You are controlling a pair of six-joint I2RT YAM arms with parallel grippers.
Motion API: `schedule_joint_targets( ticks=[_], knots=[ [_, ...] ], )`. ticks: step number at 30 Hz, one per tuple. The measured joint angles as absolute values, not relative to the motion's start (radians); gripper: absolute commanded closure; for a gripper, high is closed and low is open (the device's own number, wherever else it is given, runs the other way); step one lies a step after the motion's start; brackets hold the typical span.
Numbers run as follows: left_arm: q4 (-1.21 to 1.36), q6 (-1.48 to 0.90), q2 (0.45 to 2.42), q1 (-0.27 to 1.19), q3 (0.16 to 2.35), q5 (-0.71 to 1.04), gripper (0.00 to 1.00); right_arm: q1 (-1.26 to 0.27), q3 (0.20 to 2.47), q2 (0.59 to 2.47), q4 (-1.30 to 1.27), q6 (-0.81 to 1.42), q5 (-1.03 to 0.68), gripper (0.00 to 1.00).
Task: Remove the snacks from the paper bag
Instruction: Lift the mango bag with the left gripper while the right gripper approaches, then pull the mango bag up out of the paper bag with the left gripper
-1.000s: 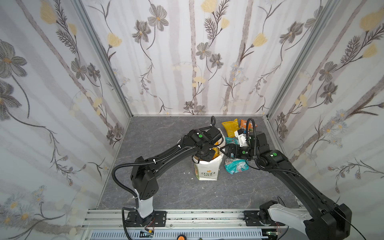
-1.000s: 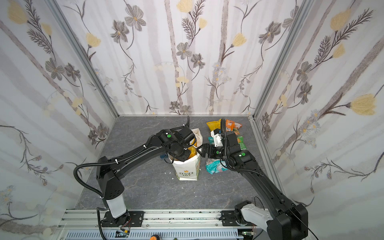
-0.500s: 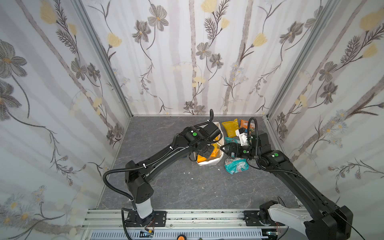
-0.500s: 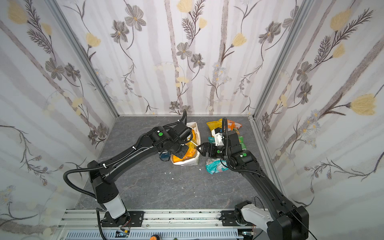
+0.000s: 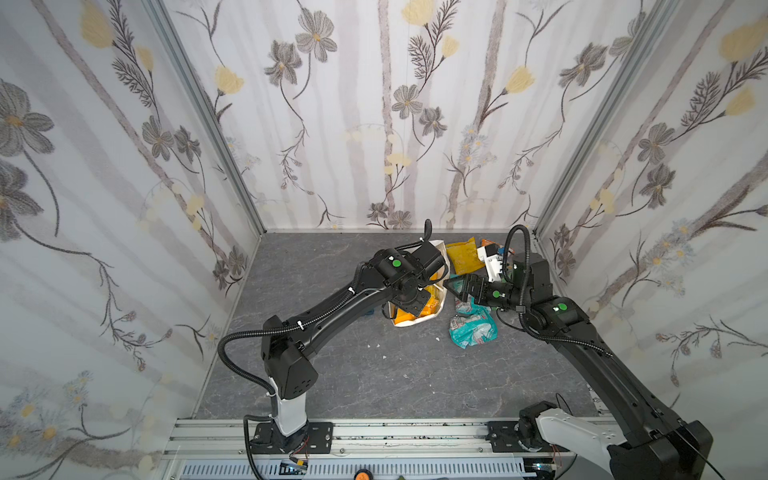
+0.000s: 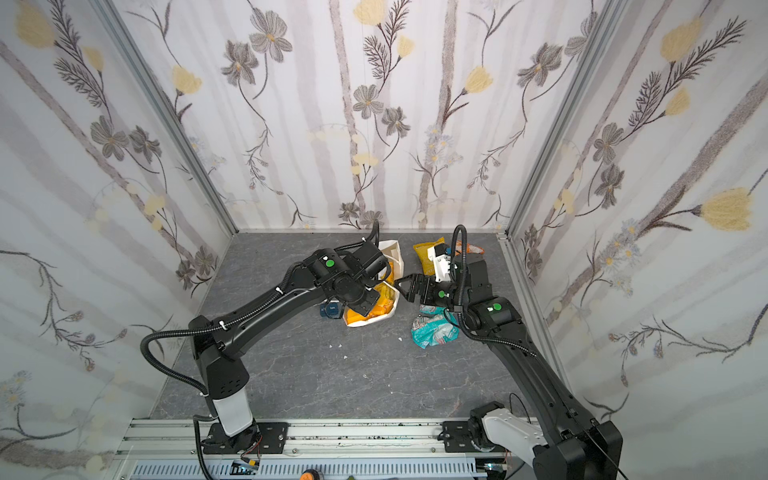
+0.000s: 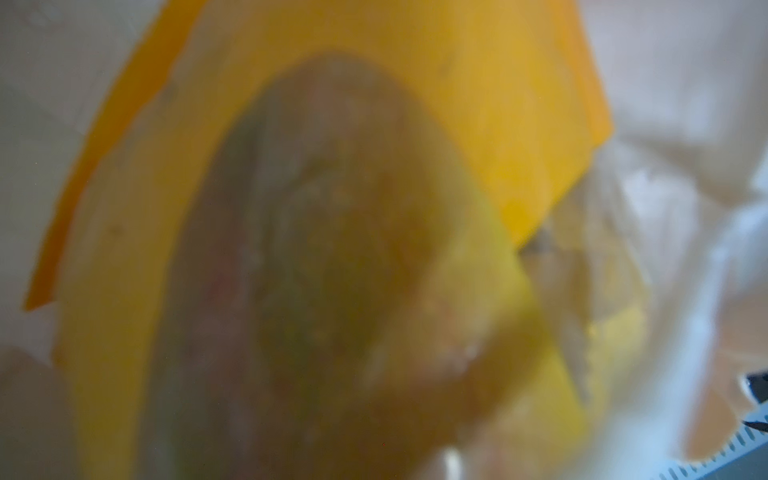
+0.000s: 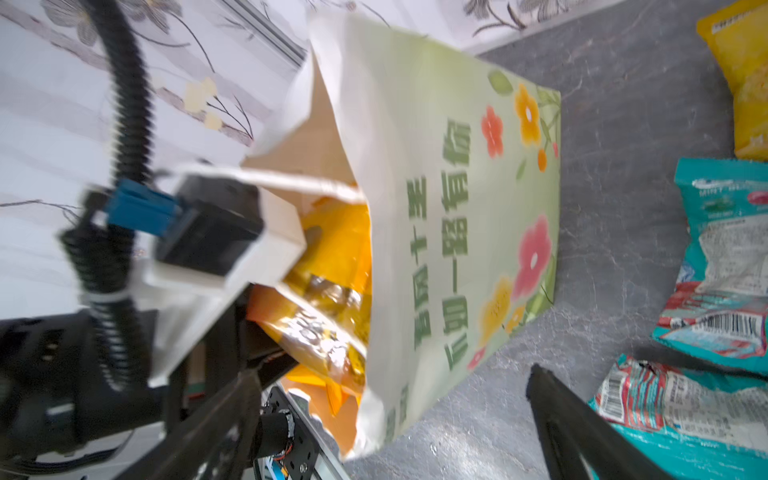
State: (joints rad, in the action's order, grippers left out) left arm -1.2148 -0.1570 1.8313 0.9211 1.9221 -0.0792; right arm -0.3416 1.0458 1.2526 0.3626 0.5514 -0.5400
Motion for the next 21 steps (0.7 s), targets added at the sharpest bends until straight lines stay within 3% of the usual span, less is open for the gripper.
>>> schedule_joint_targets(
  ticks=[8, 13, 18, 21],
  knots=[
    [-1.234, -0.152, 1.819, 0.921, 1.935, 0.022, 1.0, -0.307, 1.135, 1.383, 0.31, 0.58, -0.58, 0.23],
    [-1.257, -0.138, 1.827, 0.919, 1.963, 0.035, 1.0, -0.307, 1.172, 1.442, 0.3, 0.593, -0.613, 0.24],
    [-1.275, -0.13, 1.837, 0.908, 1.966, 0.044, 1.0, -0.304, 1.201, 1.477, 0.281, 0.586, -0.616, 0.49],
    [-1.279, -0.127, 1.837, 0.894, 1.968, 0.055, 1.0, -0.302, 1.216, 1.494, 0.277, 0.555, -0.591, 0.71]
  ],
)
